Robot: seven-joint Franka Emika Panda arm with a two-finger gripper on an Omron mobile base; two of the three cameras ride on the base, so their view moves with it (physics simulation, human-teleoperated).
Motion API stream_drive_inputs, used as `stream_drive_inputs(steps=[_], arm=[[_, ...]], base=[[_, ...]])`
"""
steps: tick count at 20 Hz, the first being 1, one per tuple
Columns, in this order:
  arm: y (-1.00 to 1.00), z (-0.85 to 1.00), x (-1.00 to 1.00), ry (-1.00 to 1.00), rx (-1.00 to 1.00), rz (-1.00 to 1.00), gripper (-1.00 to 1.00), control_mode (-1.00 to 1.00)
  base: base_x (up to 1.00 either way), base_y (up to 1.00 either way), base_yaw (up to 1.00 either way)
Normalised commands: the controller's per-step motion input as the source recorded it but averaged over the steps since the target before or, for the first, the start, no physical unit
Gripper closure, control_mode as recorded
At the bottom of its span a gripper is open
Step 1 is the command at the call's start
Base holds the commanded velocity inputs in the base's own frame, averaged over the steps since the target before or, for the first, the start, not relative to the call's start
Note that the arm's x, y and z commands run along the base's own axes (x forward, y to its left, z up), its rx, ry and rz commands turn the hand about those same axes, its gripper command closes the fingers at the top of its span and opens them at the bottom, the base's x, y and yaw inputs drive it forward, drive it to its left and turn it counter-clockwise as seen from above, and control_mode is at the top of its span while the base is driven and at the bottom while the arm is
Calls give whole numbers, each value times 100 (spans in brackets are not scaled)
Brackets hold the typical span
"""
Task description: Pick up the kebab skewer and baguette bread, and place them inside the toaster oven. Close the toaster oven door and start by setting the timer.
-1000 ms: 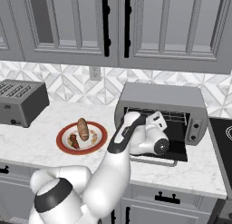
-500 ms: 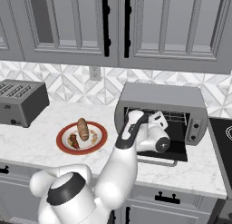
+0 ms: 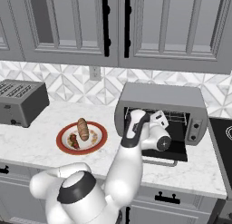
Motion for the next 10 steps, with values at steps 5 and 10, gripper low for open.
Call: stream_drive_inputs(steps=[5, 10], arm=[[-5, -5, 21, 0, 0, 0, -100, -100], [-8, -10, 19, 0, 0, 0, -100, -100]], base=[[0, 0, 0], [0, 0, 0]])
